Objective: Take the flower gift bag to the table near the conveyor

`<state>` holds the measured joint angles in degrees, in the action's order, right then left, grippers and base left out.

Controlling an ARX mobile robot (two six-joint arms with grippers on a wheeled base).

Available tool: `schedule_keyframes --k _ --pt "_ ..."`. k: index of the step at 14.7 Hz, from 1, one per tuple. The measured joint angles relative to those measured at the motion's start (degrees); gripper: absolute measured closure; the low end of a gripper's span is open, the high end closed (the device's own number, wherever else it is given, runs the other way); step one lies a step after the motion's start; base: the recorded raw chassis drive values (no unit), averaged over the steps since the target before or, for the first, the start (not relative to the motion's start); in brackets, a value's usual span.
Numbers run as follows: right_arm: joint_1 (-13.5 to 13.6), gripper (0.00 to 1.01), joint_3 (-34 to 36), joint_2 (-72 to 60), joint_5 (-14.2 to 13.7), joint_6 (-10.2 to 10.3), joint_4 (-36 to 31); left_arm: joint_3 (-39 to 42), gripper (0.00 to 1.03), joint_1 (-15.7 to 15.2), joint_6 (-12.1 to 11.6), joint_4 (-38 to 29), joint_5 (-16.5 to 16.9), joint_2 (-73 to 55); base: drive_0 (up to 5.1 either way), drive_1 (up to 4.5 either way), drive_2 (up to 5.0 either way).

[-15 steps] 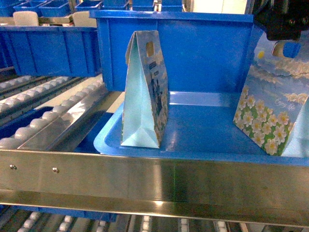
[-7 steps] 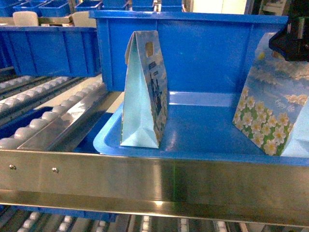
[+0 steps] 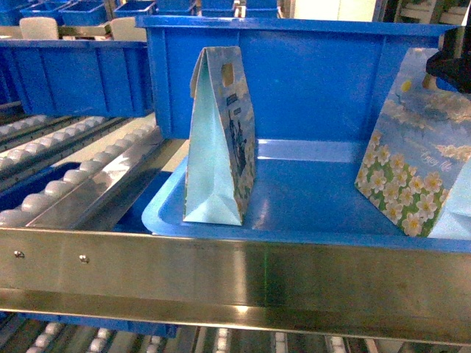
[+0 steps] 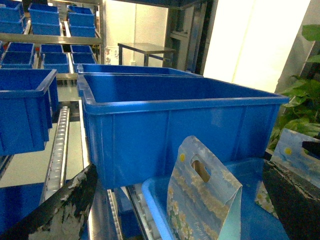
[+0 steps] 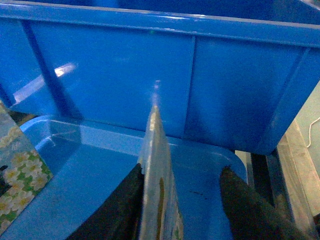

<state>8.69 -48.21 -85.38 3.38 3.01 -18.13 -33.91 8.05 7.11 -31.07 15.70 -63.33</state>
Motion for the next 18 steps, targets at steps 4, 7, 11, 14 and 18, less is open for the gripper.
schedule_keyframes --k 4,7,11,14,18 --pt "0.35 0.73 0.35 0.28 0.2 0.24 -0.15 0.0 0.05 0.0 0.0 0.0 0.0 0.0 0.0 0.0 0.0" --pt "0.37 0.84 0.66 0.5 0.79 0.35 -0.31 0.0 0.05 0.0 0.0 0.0 0.0 0.0 0.0 0.0 0.0" --pt "1.03 0.98 6.16 7.06 -0.55 0.79 -4.33 0.0 0.05 0.0 0.0 0.0 0.0 0.0 0.0 0.0 0.0" --pt "-1.07 0.98 8.11 16.09 -0.87 -1.84 -5.51 0.0 0.05 0.0 0.0 0.0 0.0 0.0 0.0 0.0 0.0" --pt "-8.39 0.98 12.31 27.17 1.38 -5.44 -2.97 0.0 0.05 0.0 0.0 0.02 0.0 0.0 0.0 0.0 0.0"
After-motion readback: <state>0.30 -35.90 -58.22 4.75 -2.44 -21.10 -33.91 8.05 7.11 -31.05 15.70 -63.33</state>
